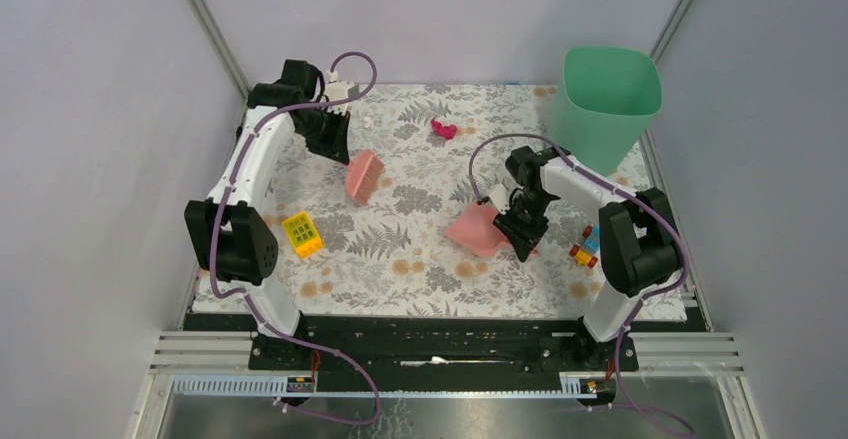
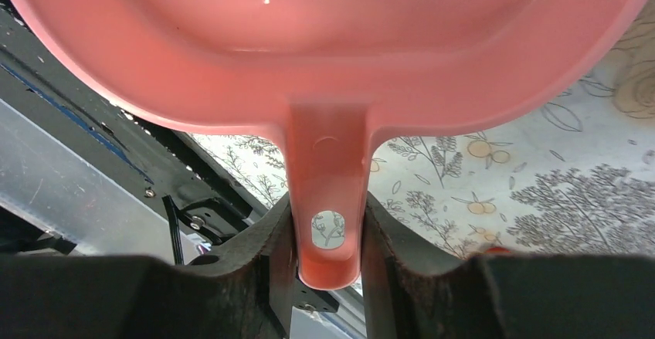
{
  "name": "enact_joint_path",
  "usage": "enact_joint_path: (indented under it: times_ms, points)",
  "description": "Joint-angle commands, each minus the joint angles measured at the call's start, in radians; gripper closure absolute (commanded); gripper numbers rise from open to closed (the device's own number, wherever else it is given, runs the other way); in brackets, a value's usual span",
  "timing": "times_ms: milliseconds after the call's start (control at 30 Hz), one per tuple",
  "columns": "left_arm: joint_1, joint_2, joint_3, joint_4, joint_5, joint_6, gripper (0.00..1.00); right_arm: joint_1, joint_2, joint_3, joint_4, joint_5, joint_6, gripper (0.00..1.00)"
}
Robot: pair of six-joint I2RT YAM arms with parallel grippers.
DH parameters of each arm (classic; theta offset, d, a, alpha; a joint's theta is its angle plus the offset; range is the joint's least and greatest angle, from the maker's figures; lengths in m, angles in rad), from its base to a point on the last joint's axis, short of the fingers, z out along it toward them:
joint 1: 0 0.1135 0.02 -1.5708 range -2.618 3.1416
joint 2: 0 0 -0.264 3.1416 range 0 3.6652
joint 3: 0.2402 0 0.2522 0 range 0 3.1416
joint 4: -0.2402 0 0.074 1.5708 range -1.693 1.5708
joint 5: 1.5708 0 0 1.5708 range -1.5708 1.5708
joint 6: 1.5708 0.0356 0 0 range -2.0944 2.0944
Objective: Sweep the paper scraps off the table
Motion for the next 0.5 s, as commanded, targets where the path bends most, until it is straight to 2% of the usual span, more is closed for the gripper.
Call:
enact_joint_path:
  times_ms: [0,133,467]
  points:
    - [-0.002,-0.031,-0.005,0.011,0.007,0.012,1.0,-0.001,-0.004,-0.074,-0.006,-0.035,0.016,1.0]
    - [-0.004,-0.03,0.0,0.011,0.004,0.008,1.0,-0.003,-0.065,-0.165,-0.006,-0.035,0.016,1.0]
    - [-0.007,-0.041,-0.022,-0.01,-0.014,0.021,1.0,-0.003,-0.337,-0.438,-0.006,-0.035,0.016,1.0]
